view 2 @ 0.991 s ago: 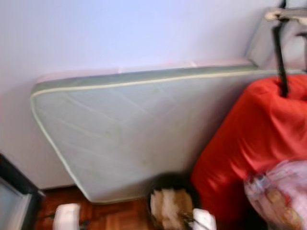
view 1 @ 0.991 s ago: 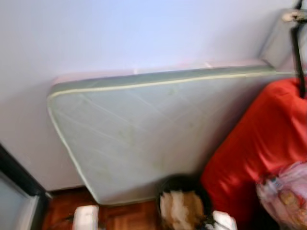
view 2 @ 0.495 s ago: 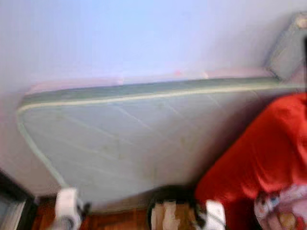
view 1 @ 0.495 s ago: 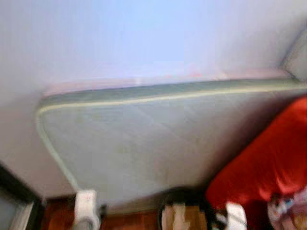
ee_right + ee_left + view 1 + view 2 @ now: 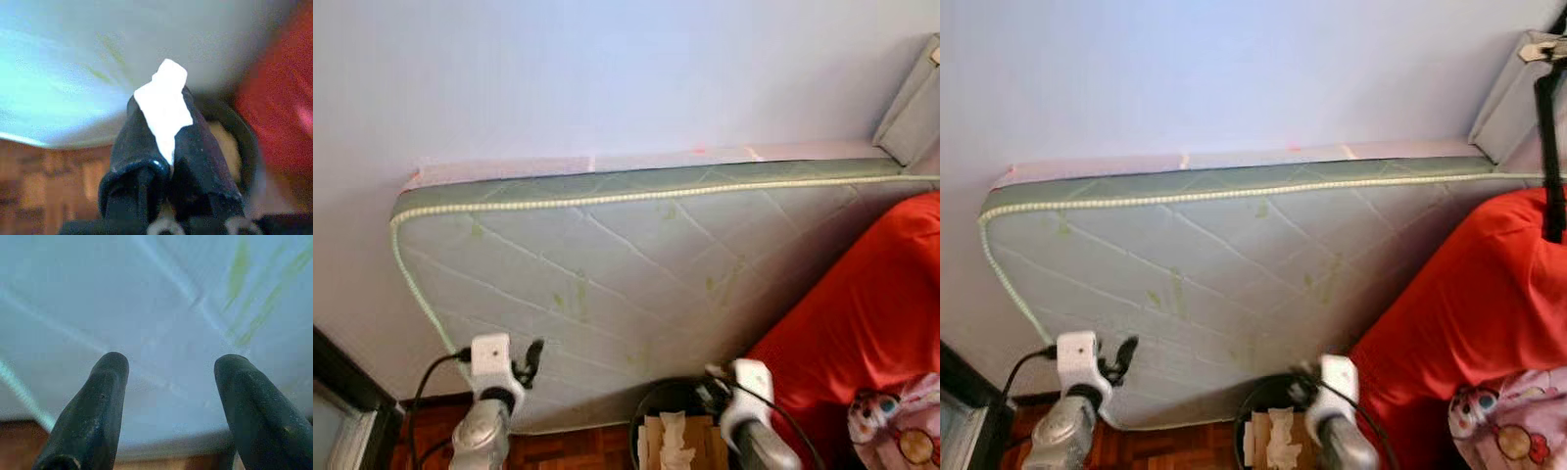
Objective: Clean up the room
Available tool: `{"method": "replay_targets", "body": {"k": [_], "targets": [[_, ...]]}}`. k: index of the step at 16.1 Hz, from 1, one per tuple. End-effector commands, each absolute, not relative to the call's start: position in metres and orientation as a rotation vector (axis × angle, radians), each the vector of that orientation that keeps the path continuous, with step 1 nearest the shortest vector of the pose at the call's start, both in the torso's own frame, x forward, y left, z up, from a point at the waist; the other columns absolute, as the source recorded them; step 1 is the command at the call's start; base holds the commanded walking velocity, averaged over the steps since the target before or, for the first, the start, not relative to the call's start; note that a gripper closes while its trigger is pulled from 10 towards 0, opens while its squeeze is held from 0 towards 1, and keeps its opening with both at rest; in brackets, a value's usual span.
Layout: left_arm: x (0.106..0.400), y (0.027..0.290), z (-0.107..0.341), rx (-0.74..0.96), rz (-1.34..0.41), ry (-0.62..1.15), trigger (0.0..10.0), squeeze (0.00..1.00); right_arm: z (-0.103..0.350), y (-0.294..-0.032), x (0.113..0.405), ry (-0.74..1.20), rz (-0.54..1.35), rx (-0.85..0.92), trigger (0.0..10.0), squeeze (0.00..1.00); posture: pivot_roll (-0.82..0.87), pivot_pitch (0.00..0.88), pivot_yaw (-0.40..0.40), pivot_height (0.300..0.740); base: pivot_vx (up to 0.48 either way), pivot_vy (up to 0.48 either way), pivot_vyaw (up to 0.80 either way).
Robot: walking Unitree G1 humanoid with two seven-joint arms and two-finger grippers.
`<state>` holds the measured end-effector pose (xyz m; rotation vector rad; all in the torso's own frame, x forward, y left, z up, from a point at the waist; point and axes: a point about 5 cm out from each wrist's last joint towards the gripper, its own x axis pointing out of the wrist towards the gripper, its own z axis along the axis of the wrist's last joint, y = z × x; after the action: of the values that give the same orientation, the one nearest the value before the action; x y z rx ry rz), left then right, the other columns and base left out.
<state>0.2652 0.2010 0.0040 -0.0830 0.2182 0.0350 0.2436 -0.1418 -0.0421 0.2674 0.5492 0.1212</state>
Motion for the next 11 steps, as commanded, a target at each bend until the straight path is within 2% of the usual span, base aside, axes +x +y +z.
{"method": "replay_targets", "body": {"k": [1,5,11], "targets": [[0.261,0.198,0.005,-0.047,0.001,0.193,10.0,0.00,-0.039,-0.151,0.244,0.504,0.099,0.275,10.0,0.00,0.08,0.000,-0.061,0.734,0.000,0.000,0.00],[0.246,0.188,0.015,-0.024,-0.037,0.102,10.0,0.00,-0.034,-0.166,0.237,0.377,0.062,0.278,10.0,0.00,0.08,0.000,-0.067,0.734,0.000,0.000,0.00],[0.242,0.190,0.015,-0.007,-0.047,0.117,10.0,0.00,-0.029,-0.176,0.234,0.306,-0.018,0.236,10.0,0.00,0.08,0.000,-0.064,0.734,0.000,0.000,0.00]]}}
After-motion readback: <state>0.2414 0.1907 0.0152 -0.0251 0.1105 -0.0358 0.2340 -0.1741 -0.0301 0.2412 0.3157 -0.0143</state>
